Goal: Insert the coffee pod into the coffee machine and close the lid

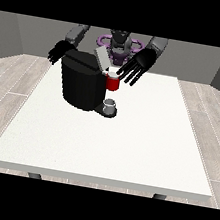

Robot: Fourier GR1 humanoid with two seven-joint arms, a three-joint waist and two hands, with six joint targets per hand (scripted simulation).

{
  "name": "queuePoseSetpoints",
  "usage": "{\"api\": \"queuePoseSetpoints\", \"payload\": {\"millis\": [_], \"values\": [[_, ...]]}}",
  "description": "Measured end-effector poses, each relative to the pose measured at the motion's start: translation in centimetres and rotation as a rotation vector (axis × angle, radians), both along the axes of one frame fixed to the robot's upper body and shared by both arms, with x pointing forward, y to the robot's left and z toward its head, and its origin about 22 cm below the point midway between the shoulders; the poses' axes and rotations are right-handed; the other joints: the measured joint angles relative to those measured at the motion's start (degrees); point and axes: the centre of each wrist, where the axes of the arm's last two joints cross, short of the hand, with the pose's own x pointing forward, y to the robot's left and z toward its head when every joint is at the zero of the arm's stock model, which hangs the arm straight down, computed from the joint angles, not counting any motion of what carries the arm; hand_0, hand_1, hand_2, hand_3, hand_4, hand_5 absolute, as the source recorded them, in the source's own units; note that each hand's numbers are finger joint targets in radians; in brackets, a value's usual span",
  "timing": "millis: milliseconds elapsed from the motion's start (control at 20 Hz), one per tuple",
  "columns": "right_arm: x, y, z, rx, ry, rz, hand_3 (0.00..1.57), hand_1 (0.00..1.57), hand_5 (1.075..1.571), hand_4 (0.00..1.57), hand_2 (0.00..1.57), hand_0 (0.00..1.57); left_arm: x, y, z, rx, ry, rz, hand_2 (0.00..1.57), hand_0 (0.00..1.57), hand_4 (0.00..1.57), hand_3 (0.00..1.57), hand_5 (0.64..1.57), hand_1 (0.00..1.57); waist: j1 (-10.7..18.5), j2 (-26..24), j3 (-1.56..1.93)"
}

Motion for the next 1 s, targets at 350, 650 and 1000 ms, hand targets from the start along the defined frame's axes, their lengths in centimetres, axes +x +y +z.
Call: {"api": "queuePoseSetpoints", "payload": {"millis": [350, 650, 1000], "values": [[-1.1, -0.3, -1.7, 0.022, 0.042, -0.009, 0.0, 0.0, 1.571, 0.39, 0.0, 0.0, -0.2, -0.6, -1.8, -0.015, 0.044, 0.008, 0.0, 0.0, 0.0, 0.0, 1.571, 0.0, 1.1, -3.8, -0.02], [-2.4, -1.8, -3.3, 0.037, 0.103, -0.052, 0.0, 0.0, 1.571, 0.37, 0.0, 0.0, -0.7, -0.9, -5.5, -0.228, 0.12, 0.006, 0.0, 0.0, 0.08, 0.0, 1.571, 0.0, 4.3, -9.3, -0.06], [-5.0, -4.2, -5.4, 0.013, 0.156, -0.082, 0.0, 0.0, 1.571, 0.37, 0.0, 0.0, -2.7, -1.1, -13.3, -0.638, 0.24, 0.003, 0.0, 0.0, 0.0, 0.0, 1.571, 0.0, 9.4, -17.6, -0.08]]}}
